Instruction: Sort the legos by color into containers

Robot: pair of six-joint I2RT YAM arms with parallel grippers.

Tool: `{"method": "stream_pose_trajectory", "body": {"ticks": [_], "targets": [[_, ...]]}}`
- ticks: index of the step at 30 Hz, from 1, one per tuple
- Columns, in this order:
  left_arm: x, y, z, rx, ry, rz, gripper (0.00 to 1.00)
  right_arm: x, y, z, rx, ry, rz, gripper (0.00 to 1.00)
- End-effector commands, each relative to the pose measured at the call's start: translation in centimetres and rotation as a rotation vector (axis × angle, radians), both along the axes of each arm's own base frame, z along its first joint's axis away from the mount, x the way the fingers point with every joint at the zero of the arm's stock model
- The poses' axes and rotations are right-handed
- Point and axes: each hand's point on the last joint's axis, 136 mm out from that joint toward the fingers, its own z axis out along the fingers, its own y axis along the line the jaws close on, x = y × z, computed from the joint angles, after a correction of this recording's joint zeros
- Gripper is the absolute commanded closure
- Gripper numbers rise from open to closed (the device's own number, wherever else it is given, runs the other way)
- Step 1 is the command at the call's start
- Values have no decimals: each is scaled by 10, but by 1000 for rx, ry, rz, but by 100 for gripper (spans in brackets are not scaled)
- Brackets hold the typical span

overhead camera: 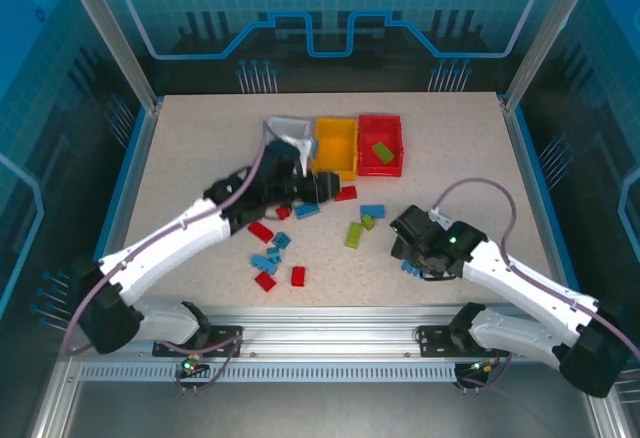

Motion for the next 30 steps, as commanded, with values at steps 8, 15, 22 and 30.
{"method": "stream_pose_trajectory", "body": {"ticks": [8,15,22,30], "targets": [[-105,-39,-41,-111,55,-171,34,-10,6,-35,362,95,-504,23],[-120,-42,-55,-99,74,-182,33,-15,7,-61,410,206,-688,18],[-120,-40,-56,-78,72,-180,33,14,0,-61,467,113,-756,18],[-122,-42,-62,-73,83,-188,34,1,-14,-90,439,177,-853,39]]}}
